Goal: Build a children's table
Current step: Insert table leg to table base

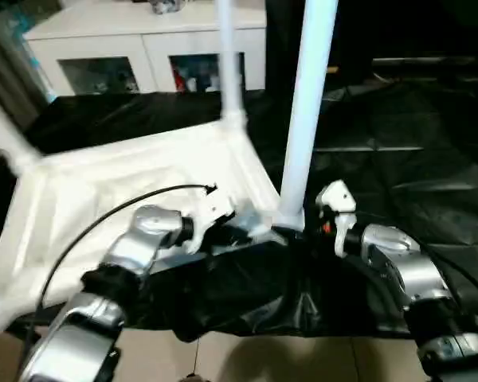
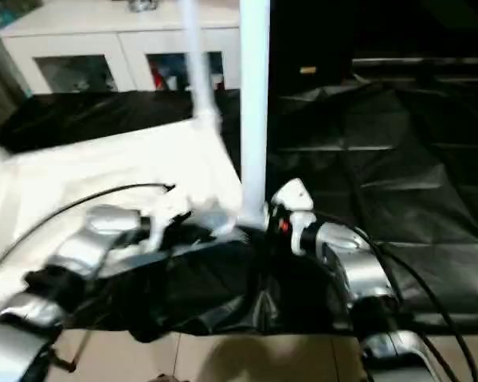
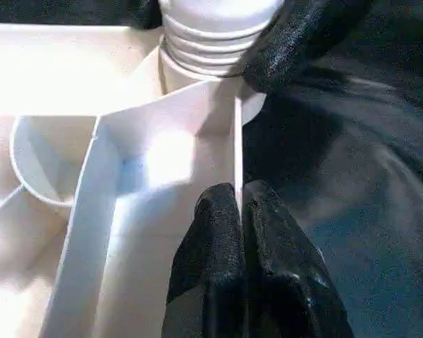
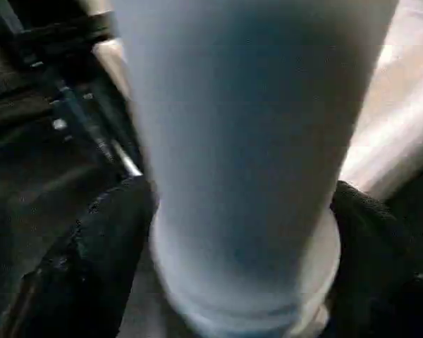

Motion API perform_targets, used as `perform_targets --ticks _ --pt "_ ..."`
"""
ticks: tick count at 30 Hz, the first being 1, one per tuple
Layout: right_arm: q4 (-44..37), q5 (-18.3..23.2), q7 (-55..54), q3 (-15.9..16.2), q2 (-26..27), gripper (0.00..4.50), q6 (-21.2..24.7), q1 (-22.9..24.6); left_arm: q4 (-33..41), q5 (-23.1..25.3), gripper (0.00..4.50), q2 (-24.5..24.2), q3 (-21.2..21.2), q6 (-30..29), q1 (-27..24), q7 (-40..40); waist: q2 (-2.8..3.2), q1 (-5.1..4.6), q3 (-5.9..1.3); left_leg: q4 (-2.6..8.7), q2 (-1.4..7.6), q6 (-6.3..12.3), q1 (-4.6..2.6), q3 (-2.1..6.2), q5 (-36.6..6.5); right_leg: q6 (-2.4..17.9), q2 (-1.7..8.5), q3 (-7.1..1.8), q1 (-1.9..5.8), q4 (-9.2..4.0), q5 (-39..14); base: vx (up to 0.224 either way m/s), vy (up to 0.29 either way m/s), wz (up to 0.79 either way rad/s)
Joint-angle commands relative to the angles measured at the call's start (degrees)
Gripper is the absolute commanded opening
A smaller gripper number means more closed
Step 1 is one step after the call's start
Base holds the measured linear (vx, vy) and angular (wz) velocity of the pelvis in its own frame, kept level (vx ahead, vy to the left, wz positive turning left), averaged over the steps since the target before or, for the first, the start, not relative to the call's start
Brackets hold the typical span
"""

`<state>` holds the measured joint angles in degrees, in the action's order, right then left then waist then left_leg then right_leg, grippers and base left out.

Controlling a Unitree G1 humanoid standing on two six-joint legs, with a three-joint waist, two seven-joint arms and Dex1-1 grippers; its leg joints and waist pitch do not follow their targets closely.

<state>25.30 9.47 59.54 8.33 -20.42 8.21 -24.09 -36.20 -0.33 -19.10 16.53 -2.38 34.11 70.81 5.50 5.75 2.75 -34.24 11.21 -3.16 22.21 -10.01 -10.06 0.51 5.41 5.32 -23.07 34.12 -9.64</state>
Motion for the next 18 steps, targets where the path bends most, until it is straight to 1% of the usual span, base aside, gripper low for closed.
perform_targets --ticks 1,3,4,5,6,7,8,10,11,12,13,16,17,18 --pt "-1.83 0.59 2.98 1.07 -1.45 3.79 0.42 0.69 2.5 -0.77 0.0 -1.08 1.33 -0.17 -0.78 3.37 -0.98 0.0 -4.1 3.99 2.3 5.31 -1.03 0.39 -12.17 13.58 3.19 -2.55 2.73 -3.54 -11.98 0.0 0.0 0.0" --pt "-2.98 0.94 4.87 1.61 -2.63 3.79 0.65 1.16 3.99 -1.38 0.0 -2.37 1.49 -0.62 -1.56 4.85 -1.0 0.01 -3.93 4.18 2.27 4.25 -1.04 0.4 -13.65 12.93 3.25 -2.69 2.76 -3.68 -13.82 0.0 0.0 0.0" --pt "-3.12 0.98 5.13 1.67 -2.77 3.79 0.69 1.22 4.16 -1.45 0.0 -2.52 1.5 -0.66 -1.65 5.02 -1.01 0.04 -3.99 4.18 2.27 4.14 -1.05 0.41 -13.68 12.79 3.3 -2.72 2.79 -3.65 -13.96 0.0 0.0 0.0" --pt "-3.53 1.18 6.23 1.97 -3.16 3.65 1.49 1.37 4.57 -1.52 0.0 -3.0 1.38 -0.71 -1.94 5.46 -1.24 0.0 -3.97 4.11 2.15 4.15 -0.96 0.37 -13.48 12.67 3.34 -2.75 2.83 -3.7 -14.14 0.0 0.0 0.0" --pt "-3.66 1.21 6.4 2.06 -3.22 3.55 1.71 1.44 4.58 -1.41 0.0 -3.11 1.35 -0.69 -1.98 5.5 -1.22 0.01 -4.01 4.08 2.11 4.18 -0.83 0.39 -13.15 12.6 3.39 -2.73 2.94 -3.66 -14.07 0.0 0.0 0.0" --pt "-3.78 1.22 6.49 2.11 -3.25 3.46 1.84 1.49 4.6 -1.33 0.0 -3.19 1.34 -0.68 -2.01 5.53 -1.22 -0.07 -3.95 4.08 2.07 4.23 -0.84 0.38 -12.73 12.34 3.29 -2.69 2.82 -3.77 -14.57 0.0 0.0 0.0" --pt "-4.05 1.34 6.53 2.13 -3.08 3.46 2.2 1.58 4.76 -1.27 0.0 -3.25 1.29 -0.77 -2.11 5.54 -1.34 -0.06 -4.0 4.01 2.01 4.23 -0.79 0.39 -12.2 12.18 3.34 -2.7 2.89 -3.74 -14.68 0.0 0.0 0.0" --pt "-4.22 1.39 6.59 2.22 -2.94 3.43 2.44 1.63 4.78 -1.27 0.0 -3.22 1.21 -0.85 -2.12 5.44 -1.32 -0.04 -4.06 3.96 2.02 4.34 -0.78 0.4 -11.56 12.12 3.33 -2.69 2.88 -3.67 -14.33 0.0 0.0 0.0" --pt "-4.59 1.5 6.62 2.48 -2.75 3.14 2.74 1.82 5.08 -1.3 0.0 -3.17 1.12 -1.12 -2.25 5.32 -1.35 -0.04 -4.07 3.94 2.04 4.43 -0.78 0.4 -11.25 12.13 3.3 -2.67 2.84 -3.66 -14.14 0.0 0.0 0.0" --pt "-4.64 1.52 6.62 2.5 -2.74 3.06 2.78 1.85 5.13 -1.31 0.0 -3.16 1.11 -1.16 -2.28 5.28 -1.31 -0.04 -4.09 3.92 2.03 4.5 -0.78 0.38 -10.98 12.16 3.27 -2.66 2.83 -3.64 -13.95 0.0 0.0 0.0" --pt "-4.92 1.59 6.29 2.56 -2.53 3.06 3.03 2.11 5.39 -1.43 0.0 -2.92 0.99 -1.49 -2.38 4.82 -1.33 -0.06 -4.08 3.9 1.99 4.53 -0.75 0.39 -10.85 12.18 3.21 -2.65 2.85 -3.61 -13.83 0.0 0.0 0.0" --pt "-5.12 1.67 5.19 2.37 -1.98 2.79 3.39 2.59 5.71 -1.76 0.0 -2.32 0.77 -2.09 -2.47 3.69 -1.32 -0.09 -4.14 3.87 2.0 4.54 -0.76 0.4 -10.53 12.23 3.22 -2.63 2.85 -3.56 -13.25 0.0 0.0 0.0" --pt "-4.37 1.28 3.34 1.95 -1.28 2.77 3.25 2.59 5.12 -1.36 0.0 -1.7 0.58 -2.18 -2.14 1.89 -1.32 -0.11 -4.06 3.92 2.0 4.4 -0.82 0.39 -11.08 12.18 3.25 -2.63 2.77 -3.67 -13.95 0.0 0.0 0.0" --pt "-1.83 0.2 -2.02 0.7 0.48 2.76 3.6 1.9 3.58 -0.17 0.0 -0.68 0.44 -2.29 -1.36 -1.46 -1.31 -0.14 -4.03 3.93 1.99 4.25 -0.84 0.37 -11.34 12.09 3.24 -2.65 2.74 -3.72 -14.38 0.0 0.0 0.0"
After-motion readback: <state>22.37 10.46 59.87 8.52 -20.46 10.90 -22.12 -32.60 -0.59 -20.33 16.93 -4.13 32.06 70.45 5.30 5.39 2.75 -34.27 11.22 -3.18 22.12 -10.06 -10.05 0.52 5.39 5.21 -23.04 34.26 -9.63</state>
